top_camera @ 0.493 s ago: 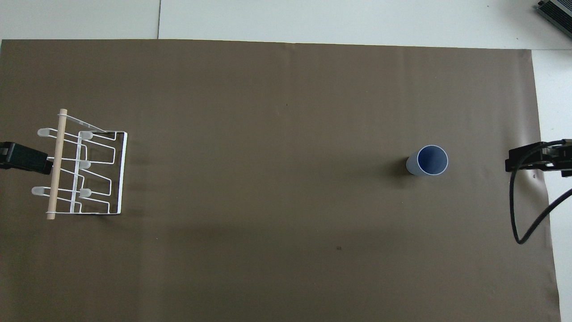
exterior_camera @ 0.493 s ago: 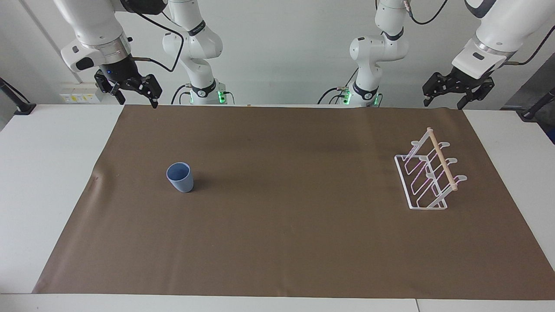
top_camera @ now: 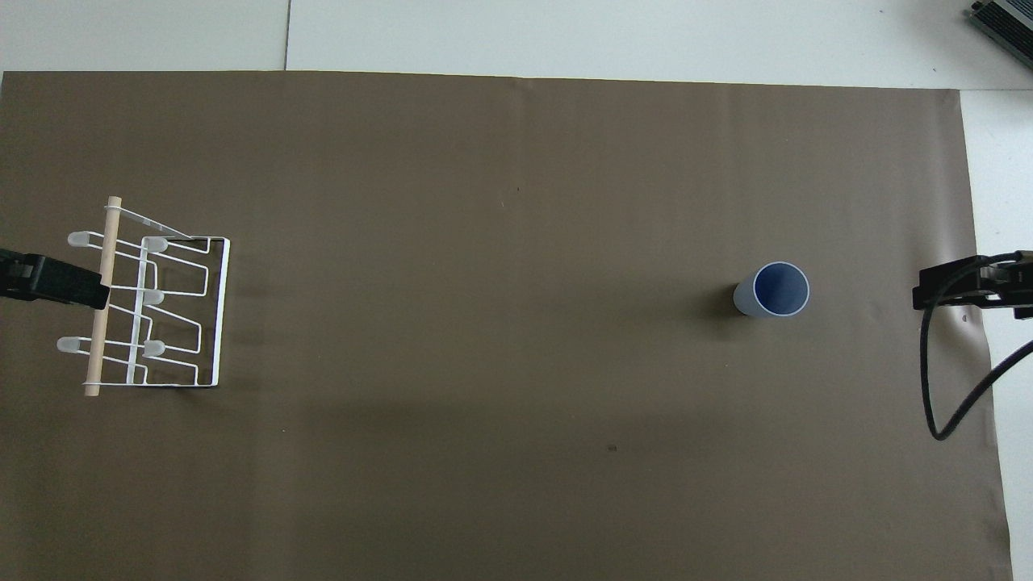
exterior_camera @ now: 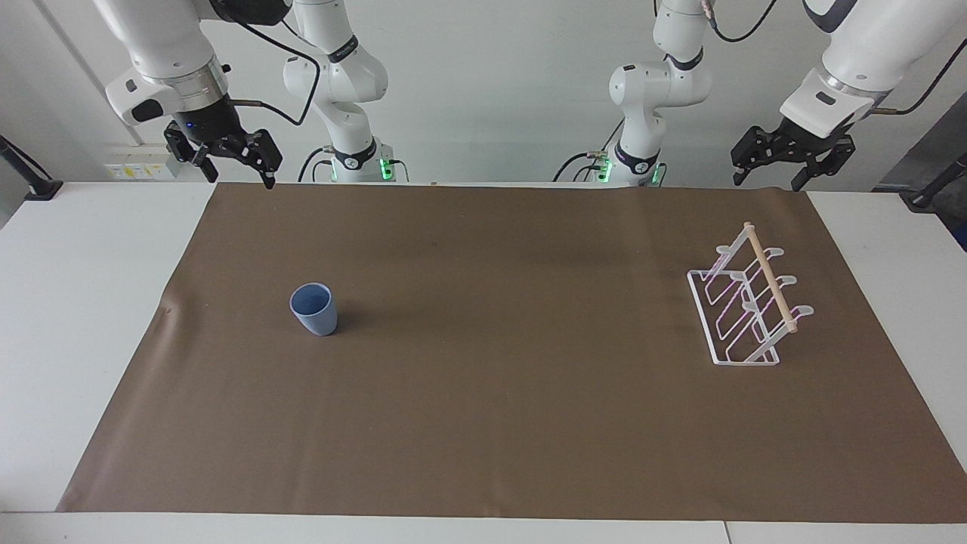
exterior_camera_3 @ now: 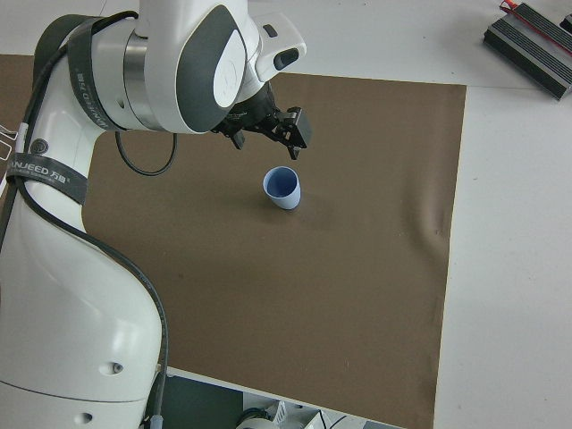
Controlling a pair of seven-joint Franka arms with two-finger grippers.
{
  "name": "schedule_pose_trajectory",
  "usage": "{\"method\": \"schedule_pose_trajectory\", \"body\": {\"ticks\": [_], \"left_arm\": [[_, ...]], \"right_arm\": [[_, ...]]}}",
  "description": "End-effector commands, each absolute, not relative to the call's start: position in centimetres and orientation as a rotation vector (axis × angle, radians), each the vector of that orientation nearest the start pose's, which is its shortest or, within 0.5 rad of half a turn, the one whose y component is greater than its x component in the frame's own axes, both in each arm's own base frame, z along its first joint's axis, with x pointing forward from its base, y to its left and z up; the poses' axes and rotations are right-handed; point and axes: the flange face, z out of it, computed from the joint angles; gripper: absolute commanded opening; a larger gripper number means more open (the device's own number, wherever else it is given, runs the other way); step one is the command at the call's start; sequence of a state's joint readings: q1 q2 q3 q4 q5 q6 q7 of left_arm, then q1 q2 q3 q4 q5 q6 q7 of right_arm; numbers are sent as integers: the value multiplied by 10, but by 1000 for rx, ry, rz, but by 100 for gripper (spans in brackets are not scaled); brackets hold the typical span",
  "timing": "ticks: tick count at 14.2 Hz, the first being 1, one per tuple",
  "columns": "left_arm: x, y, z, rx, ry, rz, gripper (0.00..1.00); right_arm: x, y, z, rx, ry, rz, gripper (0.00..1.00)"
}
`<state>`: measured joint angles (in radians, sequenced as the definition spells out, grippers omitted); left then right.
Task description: Hang cup on cup holder
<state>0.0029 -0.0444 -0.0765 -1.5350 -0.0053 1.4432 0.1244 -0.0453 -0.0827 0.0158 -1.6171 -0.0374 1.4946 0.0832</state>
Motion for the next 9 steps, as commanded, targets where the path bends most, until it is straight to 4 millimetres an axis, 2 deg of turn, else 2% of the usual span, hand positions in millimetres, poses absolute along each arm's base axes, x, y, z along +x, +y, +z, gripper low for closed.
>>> {"method": "schedule_pose_trajectory", "body": {"ticks": [1,5,9], "left_arm": [[523,-42,655,-3111,339,18,100],[527,-41,656,-3111,330,-21,100],[524,-21,652,-3119,265,13,100]], "right_arm": [[516,-19,644,-3193,152,52,100],[514,-20,645,-3192,164,52,100],[508,-24,639,-3186,172,48,100]]}}
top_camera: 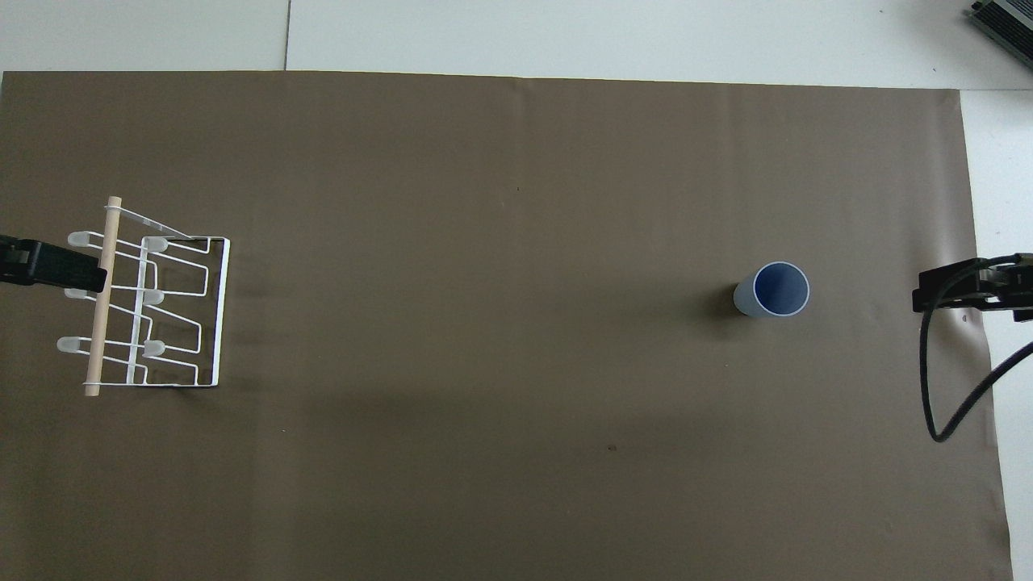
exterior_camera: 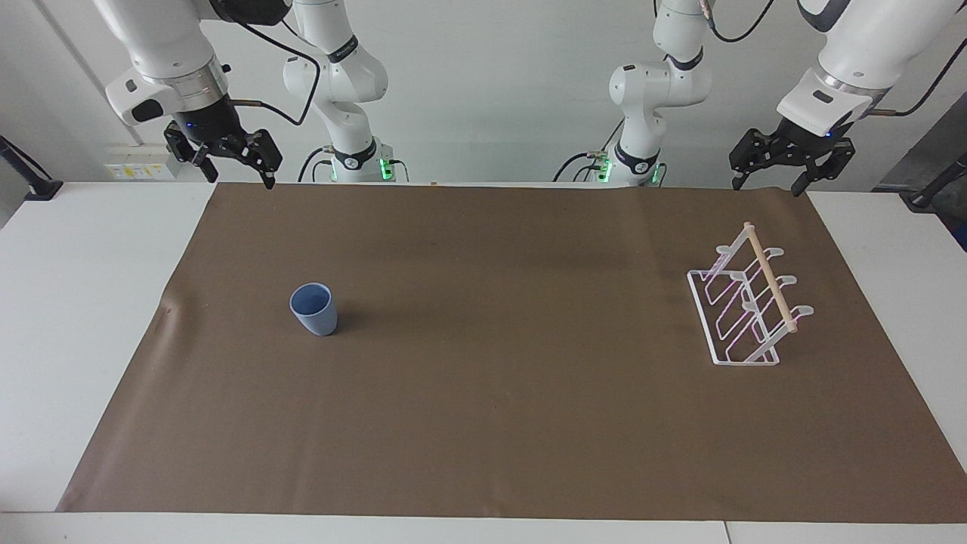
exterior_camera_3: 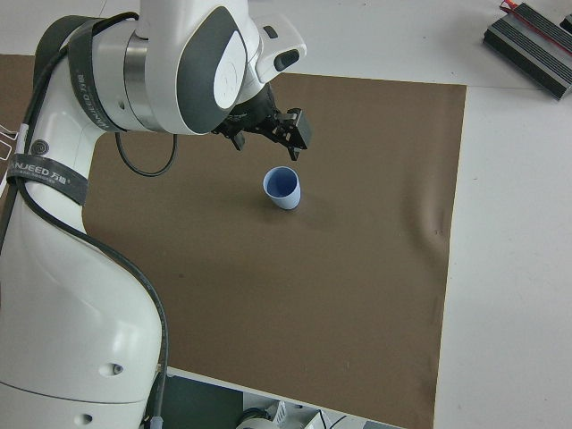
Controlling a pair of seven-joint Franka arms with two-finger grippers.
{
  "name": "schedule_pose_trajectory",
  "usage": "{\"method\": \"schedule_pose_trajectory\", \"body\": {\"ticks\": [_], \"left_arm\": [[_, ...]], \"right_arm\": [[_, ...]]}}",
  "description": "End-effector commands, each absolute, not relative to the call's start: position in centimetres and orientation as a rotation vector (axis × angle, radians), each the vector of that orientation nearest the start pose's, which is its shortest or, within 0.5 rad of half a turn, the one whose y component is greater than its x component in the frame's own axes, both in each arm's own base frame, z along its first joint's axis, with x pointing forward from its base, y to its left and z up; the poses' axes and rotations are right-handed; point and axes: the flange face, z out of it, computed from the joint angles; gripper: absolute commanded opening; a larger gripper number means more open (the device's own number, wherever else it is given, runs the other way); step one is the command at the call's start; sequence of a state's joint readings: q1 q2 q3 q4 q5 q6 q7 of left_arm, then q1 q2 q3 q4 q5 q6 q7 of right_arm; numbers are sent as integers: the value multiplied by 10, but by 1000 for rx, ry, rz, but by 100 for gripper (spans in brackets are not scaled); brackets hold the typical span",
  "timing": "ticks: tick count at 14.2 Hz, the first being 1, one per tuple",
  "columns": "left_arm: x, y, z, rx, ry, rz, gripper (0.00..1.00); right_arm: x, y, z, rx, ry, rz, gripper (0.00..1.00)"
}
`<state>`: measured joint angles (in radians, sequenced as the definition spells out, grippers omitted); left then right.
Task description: Hang cup on cup holder
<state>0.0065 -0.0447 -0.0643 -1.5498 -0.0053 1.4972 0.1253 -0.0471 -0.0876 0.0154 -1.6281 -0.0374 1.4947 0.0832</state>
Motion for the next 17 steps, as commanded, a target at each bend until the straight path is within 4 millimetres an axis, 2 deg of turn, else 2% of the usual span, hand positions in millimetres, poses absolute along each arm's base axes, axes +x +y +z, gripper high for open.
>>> {"method": "schedule_pose_trajectory", "body": {"ticks": [1,2,3,6,8,10,13,14,17], "left_arm": [[524,-17,652,-3119,256,11,100],[524,-17,652,-3119,256,13,100],[524,-17,652,-3119,256,11,100],[524,-17,652,-3119,256,13,100],[524,-17,652,-3119,256,13,100],[524,-17,652,-3119,256,13,100],[524,-17,652,-3119,256,13,100],[524,-17,652,-3119,256,13,100],[524,-17,652,-3119,256,13,100]], "right_arm": [[510,-25,636,-3187,149,39,100],[517,-25,630,-3188,102,-28,100],[524,-22,611,-3190,36,-71,100],[537,-26,548,-3189,0,-112,100],[536,-28,523,-3188,-7,-114,100],[546,-28,491,-3185,-8,-110,100],[568,-31,424,-3180,-37,-41,100],[573,-34,411,-3179,-72,-71,100],[567,-34,395,-3177,-118,-64,100]]}}
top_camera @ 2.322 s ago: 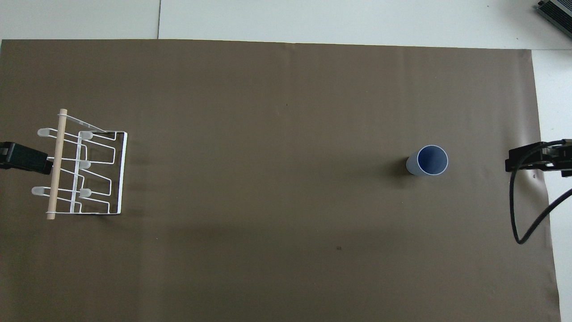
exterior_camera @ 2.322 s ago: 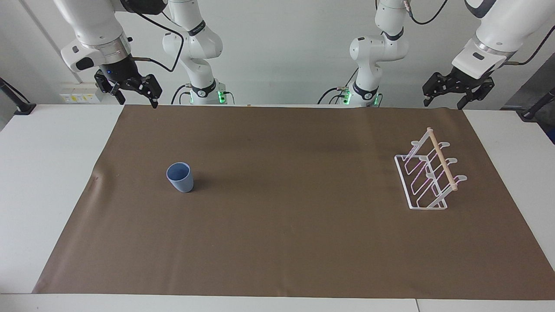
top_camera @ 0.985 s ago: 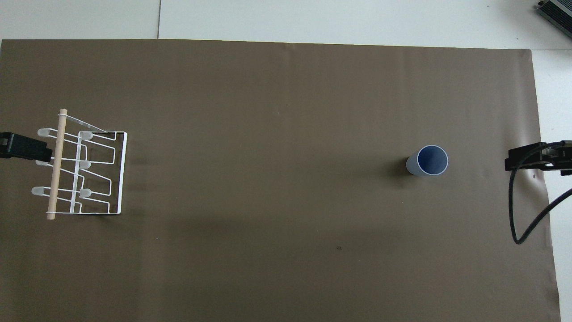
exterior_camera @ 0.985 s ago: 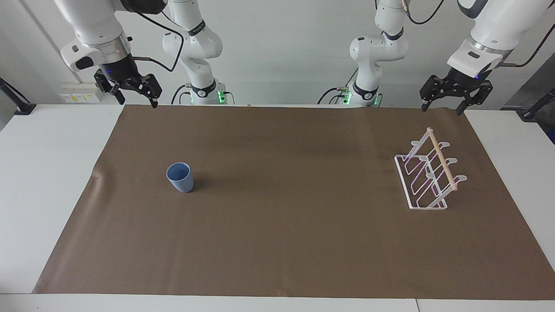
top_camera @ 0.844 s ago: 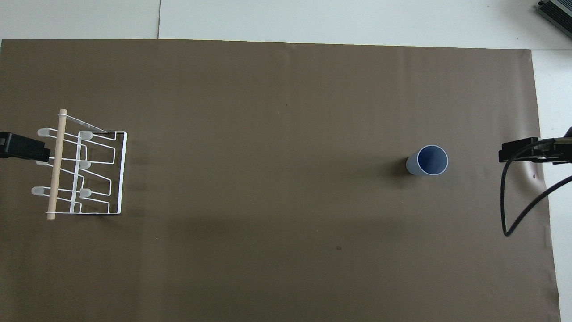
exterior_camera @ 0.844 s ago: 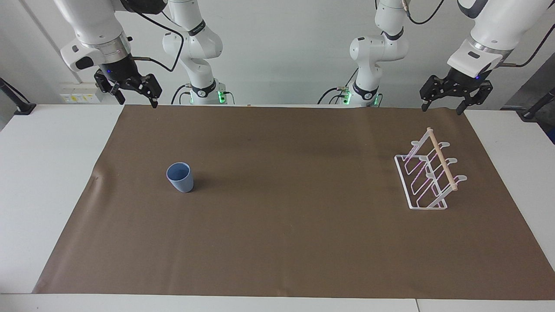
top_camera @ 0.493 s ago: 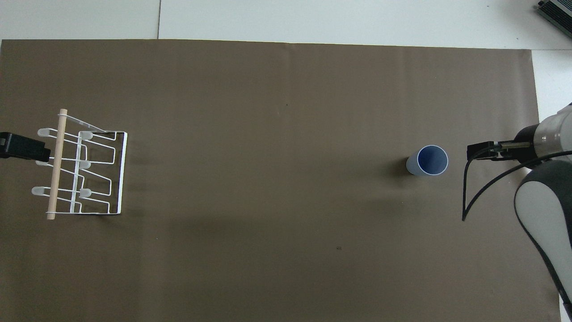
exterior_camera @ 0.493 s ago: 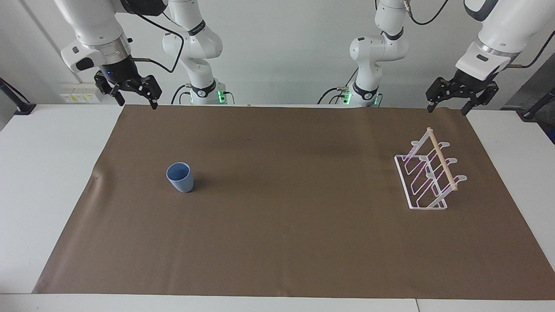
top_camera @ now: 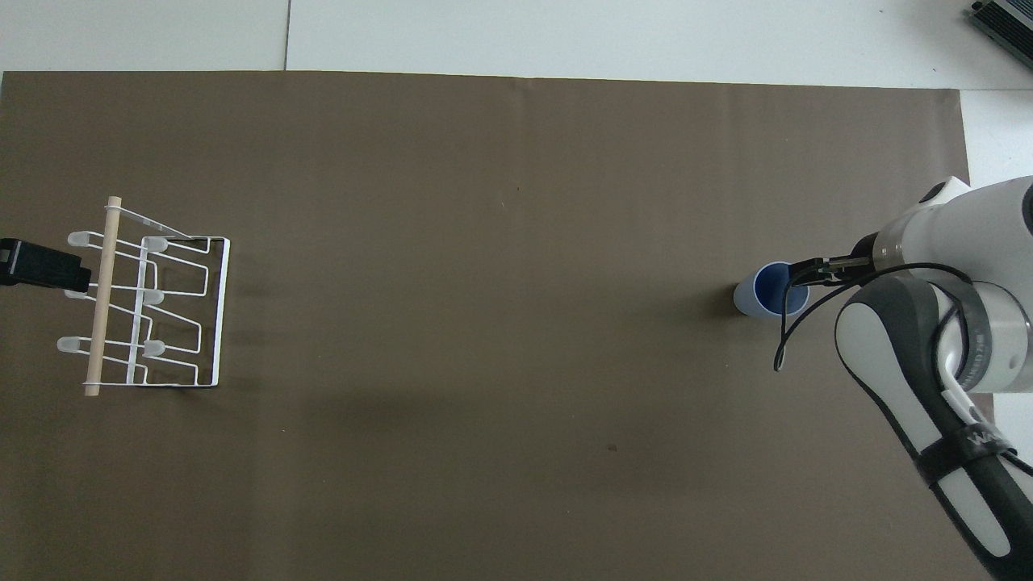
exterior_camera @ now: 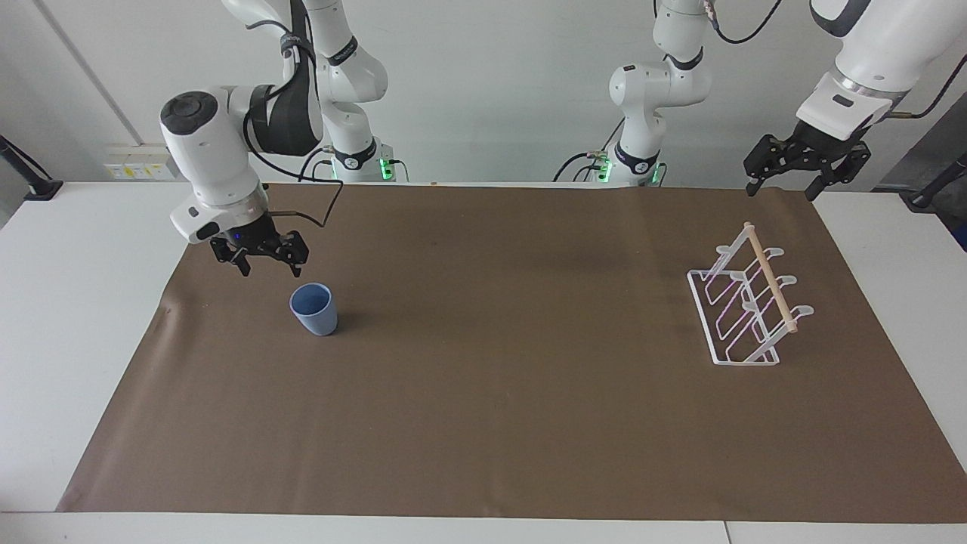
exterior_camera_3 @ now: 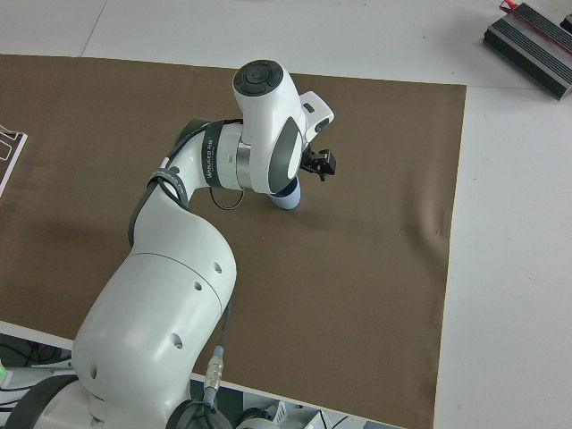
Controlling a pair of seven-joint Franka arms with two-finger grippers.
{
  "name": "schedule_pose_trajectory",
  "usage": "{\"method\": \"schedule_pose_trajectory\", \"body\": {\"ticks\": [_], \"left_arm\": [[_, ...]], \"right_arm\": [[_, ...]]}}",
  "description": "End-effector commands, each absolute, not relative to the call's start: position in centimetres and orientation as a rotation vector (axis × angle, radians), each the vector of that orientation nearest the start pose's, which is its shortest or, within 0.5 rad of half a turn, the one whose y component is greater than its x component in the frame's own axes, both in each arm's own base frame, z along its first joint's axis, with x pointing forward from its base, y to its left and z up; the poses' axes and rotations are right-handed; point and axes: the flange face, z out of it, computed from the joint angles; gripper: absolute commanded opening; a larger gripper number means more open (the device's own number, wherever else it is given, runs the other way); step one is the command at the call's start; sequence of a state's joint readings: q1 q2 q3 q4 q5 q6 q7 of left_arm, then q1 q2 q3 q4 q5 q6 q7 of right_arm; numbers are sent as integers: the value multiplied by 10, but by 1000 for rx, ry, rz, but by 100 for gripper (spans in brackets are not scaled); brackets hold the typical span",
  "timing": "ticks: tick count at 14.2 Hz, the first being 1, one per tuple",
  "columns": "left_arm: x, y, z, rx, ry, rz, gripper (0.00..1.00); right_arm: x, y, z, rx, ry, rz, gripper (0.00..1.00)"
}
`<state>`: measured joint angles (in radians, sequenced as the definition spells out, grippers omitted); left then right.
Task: Hang cup on cup holder
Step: 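Reach the right gripper down to the rim of the blue cup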
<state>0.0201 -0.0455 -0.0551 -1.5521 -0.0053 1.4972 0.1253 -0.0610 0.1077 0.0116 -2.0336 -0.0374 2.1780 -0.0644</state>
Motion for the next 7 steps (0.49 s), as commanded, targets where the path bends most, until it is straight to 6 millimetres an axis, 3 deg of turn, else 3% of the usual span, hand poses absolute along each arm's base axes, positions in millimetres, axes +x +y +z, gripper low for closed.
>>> {"method": "schedule_pose_trajectory", "body": {"ticks": [1,3,7], "left_arm": [[524,-17,652,-3119,256,13,100],[524,-17,652,-3119,256,13,100],[524,-17,652,-3119,256,13,100]], "right_arm": [[568,-36,391,-3176,-143,-68,100],[564,-36,376,-3174,-159,-107,100],[562,-32,370,-3173,-172,-95,100]]}}
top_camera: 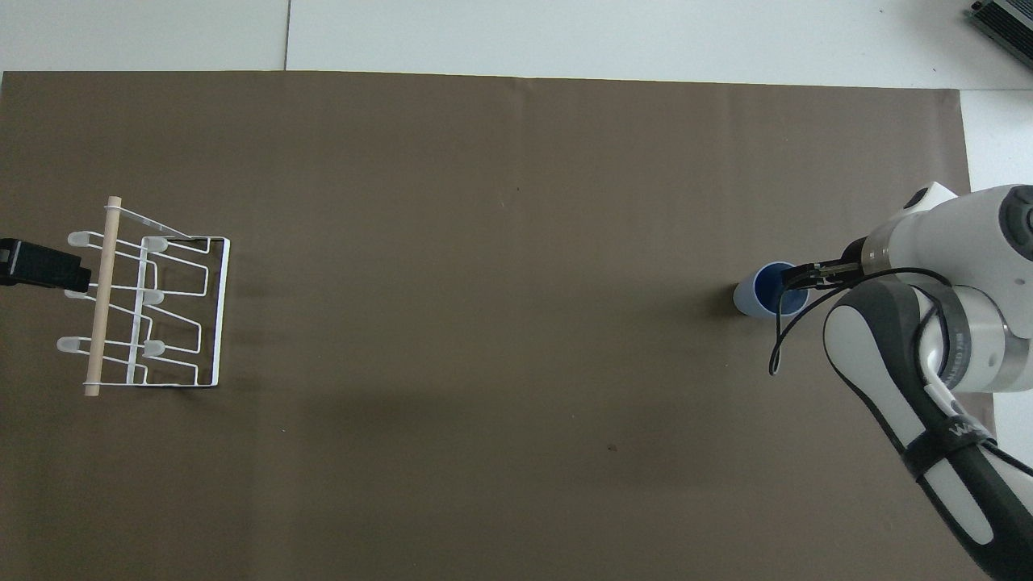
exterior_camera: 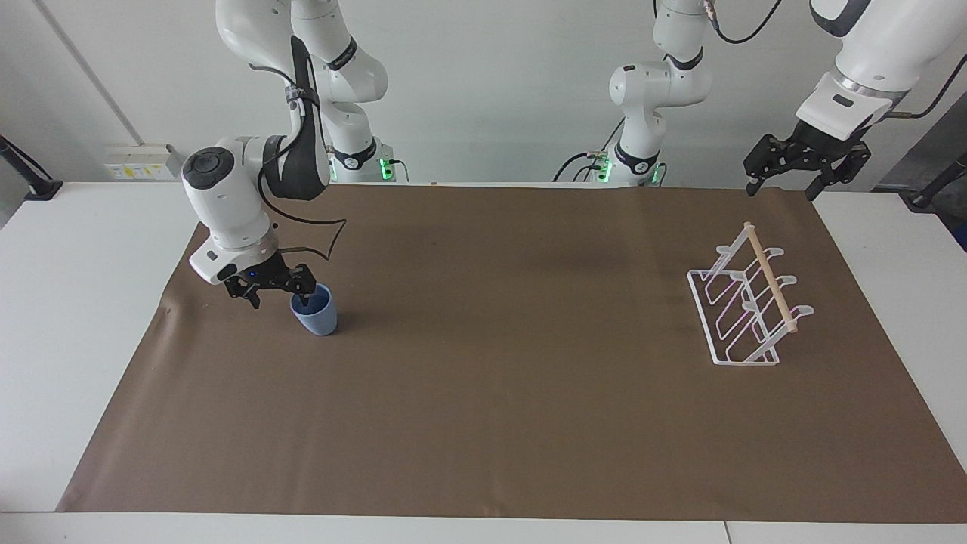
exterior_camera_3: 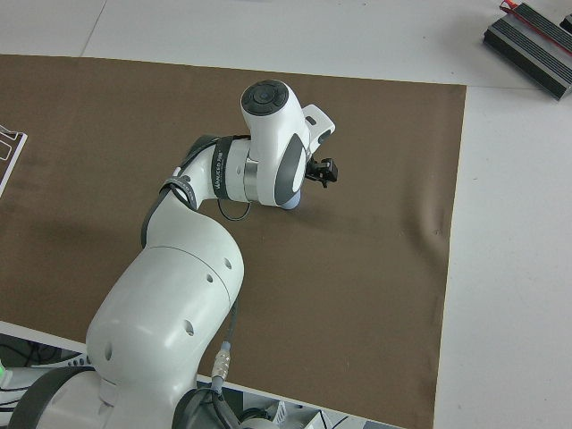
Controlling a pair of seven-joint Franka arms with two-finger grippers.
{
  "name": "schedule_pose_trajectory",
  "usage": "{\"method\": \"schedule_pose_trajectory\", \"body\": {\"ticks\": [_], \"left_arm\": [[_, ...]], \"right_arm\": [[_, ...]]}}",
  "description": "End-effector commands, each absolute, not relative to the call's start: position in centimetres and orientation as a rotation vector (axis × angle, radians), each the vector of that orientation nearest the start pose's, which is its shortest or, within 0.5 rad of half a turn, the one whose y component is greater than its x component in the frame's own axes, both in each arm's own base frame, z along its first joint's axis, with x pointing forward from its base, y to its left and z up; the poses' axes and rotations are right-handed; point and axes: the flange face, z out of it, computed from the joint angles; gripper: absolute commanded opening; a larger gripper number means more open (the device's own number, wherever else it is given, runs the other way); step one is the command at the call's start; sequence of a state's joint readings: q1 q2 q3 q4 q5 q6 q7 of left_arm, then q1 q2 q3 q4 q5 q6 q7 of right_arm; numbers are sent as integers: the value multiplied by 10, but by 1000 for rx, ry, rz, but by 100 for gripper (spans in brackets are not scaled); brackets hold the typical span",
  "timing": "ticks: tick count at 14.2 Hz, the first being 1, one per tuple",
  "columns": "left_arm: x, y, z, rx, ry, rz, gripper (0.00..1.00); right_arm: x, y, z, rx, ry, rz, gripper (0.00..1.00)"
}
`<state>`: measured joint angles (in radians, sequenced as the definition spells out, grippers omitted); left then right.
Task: Hang cup on cup holder
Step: 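Reach the right gripper down to the rim of the blue cup, then lift the blue cup with the right gripper while the left gripper approaches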
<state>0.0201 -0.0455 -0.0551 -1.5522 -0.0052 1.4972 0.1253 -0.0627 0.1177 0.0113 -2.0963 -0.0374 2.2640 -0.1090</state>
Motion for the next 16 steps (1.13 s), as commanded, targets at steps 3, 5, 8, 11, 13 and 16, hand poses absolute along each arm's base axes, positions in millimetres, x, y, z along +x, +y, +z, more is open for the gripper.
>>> {"method": "schedule_pose_trajectory", "body": {"ticks": [3,5,8,11,13,16], "left_arm": [[524,-17,652,-3119,256,13,100],[524,-17,652,-3119,256,13,100],[524,-17,652,-3119,256,13,100],[524,-17,652,-3119,256,13,100],[524,-17,652,-3119,256,13,100],[524,-17,652,-3119,256,13,100]], "right_arm": [[561,-32,370,-3171,-168,-90,15],[561,-29,370,-3123,-101,-91,0],[562,-27,370,-3117,-95,-90,0],[565,-25,375,-3113,-91,-102,0],[574,-25,397,-3113,-95,-130,0],[588,-14,449,-2982,-5,-143,0]]}}
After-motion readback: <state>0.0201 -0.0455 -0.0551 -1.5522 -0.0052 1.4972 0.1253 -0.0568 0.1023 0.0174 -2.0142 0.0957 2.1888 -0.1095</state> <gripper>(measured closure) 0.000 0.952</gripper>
